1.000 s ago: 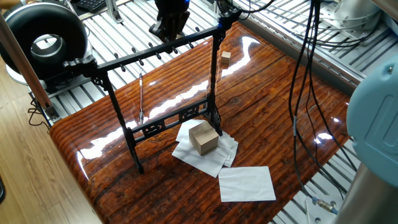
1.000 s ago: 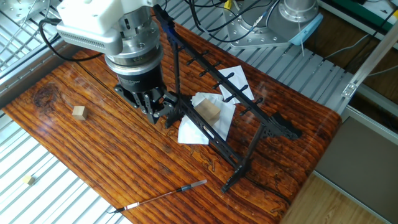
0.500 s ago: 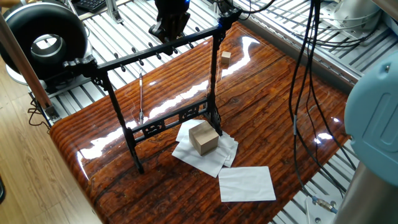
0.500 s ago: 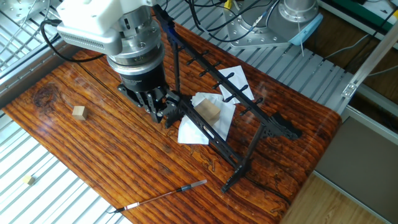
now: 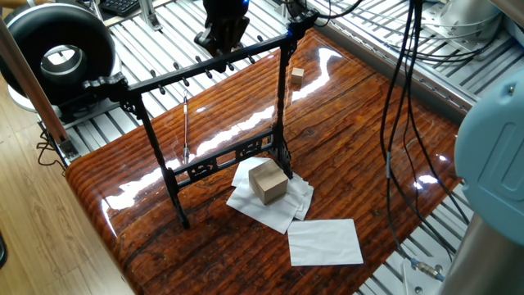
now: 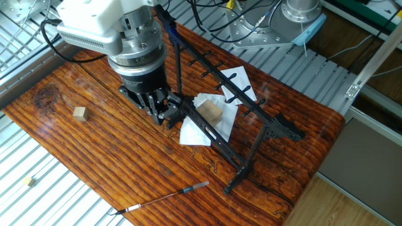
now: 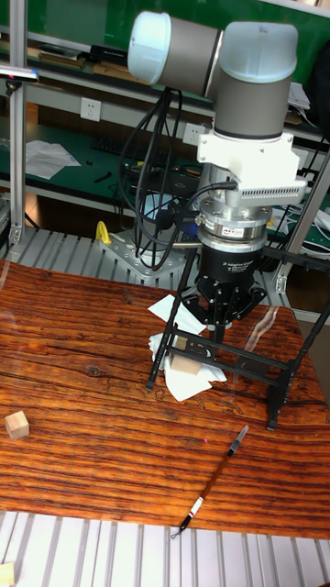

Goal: Place the brush on the pen rack

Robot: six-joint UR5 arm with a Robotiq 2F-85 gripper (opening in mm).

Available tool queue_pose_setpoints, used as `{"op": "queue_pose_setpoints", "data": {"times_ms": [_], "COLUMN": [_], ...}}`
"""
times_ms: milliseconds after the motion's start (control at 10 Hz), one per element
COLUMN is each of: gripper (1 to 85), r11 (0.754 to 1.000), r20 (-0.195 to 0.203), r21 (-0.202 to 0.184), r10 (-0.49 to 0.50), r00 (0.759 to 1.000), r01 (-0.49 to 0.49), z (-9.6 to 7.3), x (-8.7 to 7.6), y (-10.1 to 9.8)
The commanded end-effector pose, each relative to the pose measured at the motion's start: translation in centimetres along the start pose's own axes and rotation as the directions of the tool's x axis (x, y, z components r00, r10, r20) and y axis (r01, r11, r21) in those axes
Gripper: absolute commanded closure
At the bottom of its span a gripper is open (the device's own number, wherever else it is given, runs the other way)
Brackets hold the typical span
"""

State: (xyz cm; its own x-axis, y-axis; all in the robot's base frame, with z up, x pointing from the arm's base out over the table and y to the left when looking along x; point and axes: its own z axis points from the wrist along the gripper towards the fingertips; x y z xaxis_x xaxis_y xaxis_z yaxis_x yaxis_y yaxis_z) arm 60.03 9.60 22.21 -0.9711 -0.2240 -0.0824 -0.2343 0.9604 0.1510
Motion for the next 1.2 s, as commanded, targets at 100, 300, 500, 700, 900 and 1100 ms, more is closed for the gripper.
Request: {"op": "queue_pose_setpoints", "data": {"times_ms": [100,300,500,700,900,1100], "gripper": [84.7,84.7,84.7,84.7,84.7,84.7], "r11": [1.0,1.0,1.0,0.999,0.999,0.999], "r20": [0.012,0.012,0.012,0.009,0.004,0.001], "r21": [-0.006,-0.003,0.001,0.0,-0.005,-0.004], "r10": [-0.002,-0.014,-0.03,-0.036,-0.036,-0.037], "r00": [1.0,1.0,0.999,0.999,0.999,0.999], "r01": [0.002,0.014,0.03,0.036,0.036,0.037], "z": [-0.1,-0.1,0.0,0.1,0.2,0.2], "x": [-0.3,-0.3,-0.4,-0.7,-1.5,-3.0], "y": [0.1,0.0,-0.1,-0.1,-0.1,0.0]}}
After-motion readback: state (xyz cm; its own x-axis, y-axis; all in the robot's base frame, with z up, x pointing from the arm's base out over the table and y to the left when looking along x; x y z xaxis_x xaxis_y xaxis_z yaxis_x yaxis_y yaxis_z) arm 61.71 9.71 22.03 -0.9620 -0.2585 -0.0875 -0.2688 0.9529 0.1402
